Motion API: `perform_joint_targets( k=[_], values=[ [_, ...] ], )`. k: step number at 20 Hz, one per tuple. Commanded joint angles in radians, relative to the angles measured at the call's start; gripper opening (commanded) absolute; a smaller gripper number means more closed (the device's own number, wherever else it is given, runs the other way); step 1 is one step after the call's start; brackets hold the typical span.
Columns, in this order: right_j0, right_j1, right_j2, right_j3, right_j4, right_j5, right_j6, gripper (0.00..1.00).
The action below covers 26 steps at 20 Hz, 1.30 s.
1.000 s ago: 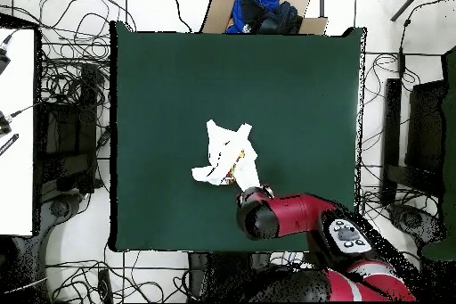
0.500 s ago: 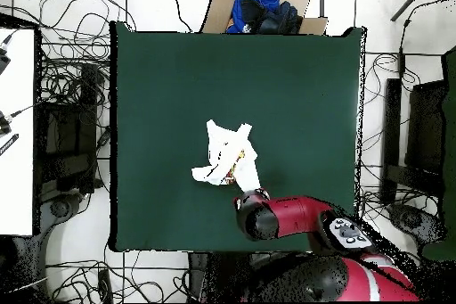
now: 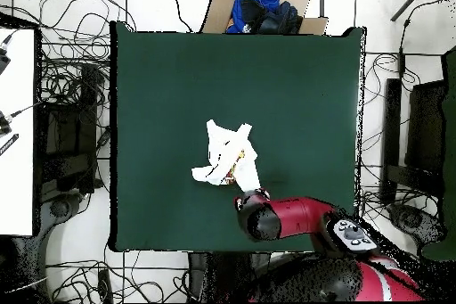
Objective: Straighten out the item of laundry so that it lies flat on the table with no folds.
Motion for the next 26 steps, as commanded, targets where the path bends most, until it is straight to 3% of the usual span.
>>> perform_joint_targets(
  k=[1,5,12,20,21,26],
  values=[
    [0.027,0.012,0.103,-0.04,-0.048,-0.184,0.114,1.0],
    [-0.013,-0.014,0.149,0.002,-0.058,-0.255,0.131,1.0],
    [-0.017,-0.047,0.163,0.027,-0.053,-0.271,0.135,1.0],
    [0.008,-0.038,0.133,0.004,-0.046,-0.195,0.099,1.0],
    [0.014,-0.038,0.128,0.0,-0.044,-0.178,0.092,0.0],
    [0.014,-0.037,0.129,-0.002,-0.043,-0.153,0.081,0.0]
  ],
)
